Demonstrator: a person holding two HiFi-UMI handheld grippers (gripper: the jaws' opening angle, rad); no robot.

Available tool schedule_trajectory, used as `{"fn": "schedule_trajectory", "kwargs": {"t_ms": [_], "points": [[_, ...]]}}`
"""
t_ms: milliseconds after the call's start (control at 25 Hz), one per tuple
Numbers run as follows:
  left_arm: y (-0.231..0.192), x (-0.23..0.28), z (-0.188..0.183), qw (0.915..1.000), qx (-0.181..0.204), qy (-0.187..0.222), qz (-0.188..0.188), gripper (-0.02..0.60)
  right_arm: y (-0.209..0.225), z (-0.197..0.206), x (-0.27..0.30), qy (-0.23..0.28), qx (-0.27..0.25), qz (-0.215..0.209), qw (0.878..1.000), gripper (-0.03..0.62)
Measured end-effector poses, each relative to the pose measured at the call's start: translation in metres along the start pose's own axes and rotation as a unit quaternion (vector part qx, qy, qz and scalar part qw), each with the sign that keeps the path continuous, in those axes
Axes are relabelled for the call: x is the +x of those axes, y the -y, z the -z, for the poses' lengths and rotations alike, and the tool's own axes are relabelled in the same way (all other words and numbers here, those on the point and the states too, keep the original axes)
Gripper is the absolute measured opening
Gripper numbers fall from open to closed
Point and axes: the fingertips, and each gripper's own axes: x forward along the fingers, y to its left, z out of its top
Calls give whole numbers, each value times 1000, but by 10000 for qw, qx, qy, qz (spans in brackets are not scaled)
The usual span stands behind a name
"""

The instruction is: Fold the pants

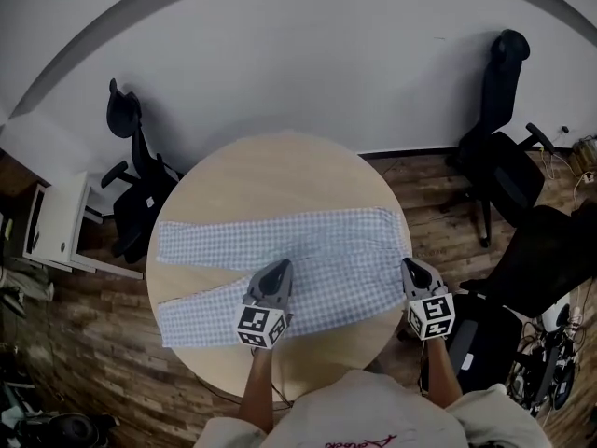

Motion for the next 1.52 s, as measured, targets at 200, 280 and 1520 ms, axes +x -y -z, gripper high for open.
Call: {"fn": "schedule_trajectory", "kwargs": {"t_ms": [200,280,1520], "points": [[-1,33,22,9994,-73,-338,-1,32,22,16,16,-171,171,34,9997,29],[4,44,34,9986,-151,-495,52,32,27,25,18,-286,272,57,9992,29],[-56,228,122,9606,1185,-2386,797,32,100,79,181,-1507,-510,-456,9862,29]]}}
